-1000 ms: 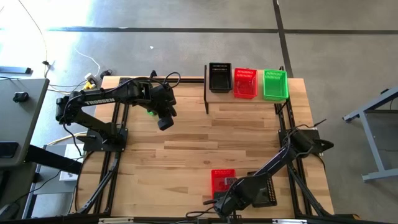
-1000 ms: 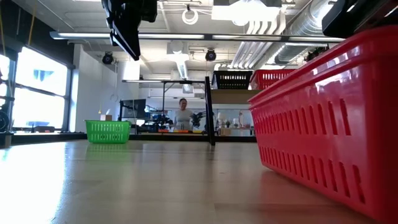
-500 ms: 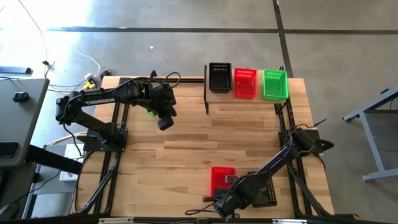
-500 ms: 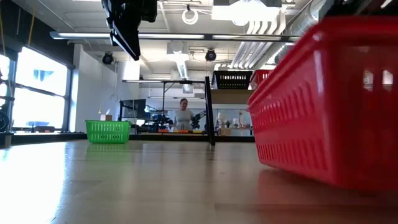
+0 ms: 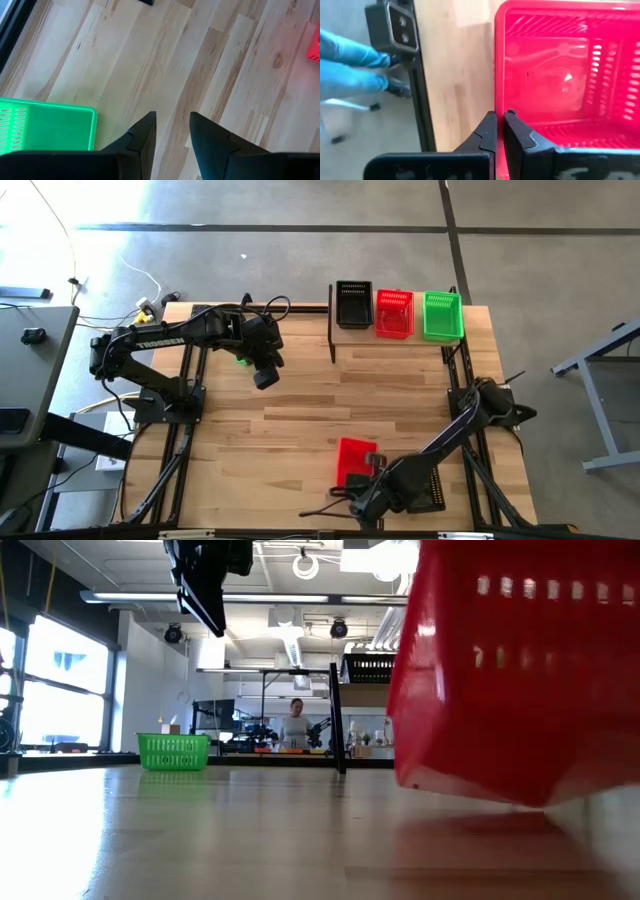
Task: Stack baskets on shelf by color
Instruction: Stack the red bin on top of the red bin on the shelf
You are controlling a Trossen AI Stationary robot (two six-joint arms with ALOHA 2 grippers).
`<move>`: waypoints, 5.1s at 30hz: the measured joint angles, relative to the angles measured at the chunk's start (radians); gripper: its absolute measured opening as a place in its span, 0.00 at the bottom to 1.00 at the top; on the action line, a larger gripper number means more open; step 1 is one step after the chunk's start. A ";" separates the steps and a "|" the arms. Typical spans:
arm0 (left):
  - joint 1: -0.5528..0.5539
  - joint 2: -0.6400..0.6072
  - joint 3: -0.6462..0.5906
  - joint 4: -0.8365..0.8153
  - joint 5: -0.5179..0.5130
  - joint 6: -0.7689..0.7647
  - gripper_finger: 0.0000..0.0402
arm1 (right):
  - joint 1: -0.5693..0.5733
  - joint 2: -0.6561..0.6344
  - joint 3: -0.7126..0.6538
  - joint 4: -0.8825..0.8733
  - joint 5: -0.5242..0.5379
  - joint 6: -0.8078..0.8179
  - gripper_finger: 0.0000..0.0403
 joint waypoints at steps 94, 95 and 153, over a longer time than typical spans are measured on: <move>0.000 0.000 0.000 0.000 -0.003 0.053 0.27 | -0.114 -0.027 -0.066 0.116 -0.237 -0.006 0.15; 0.000 0.000 0.000 0.000 -0.003 0.053 0.27 | -0.109 -0.027 -0.066 0.118 -0.221 -0.017 0.15; 0.001 0.000 0.000 0.003 -0.011 0.053 0.27 | -0.099 0.031 -0.059 0.164 -0.262 0.005 0.00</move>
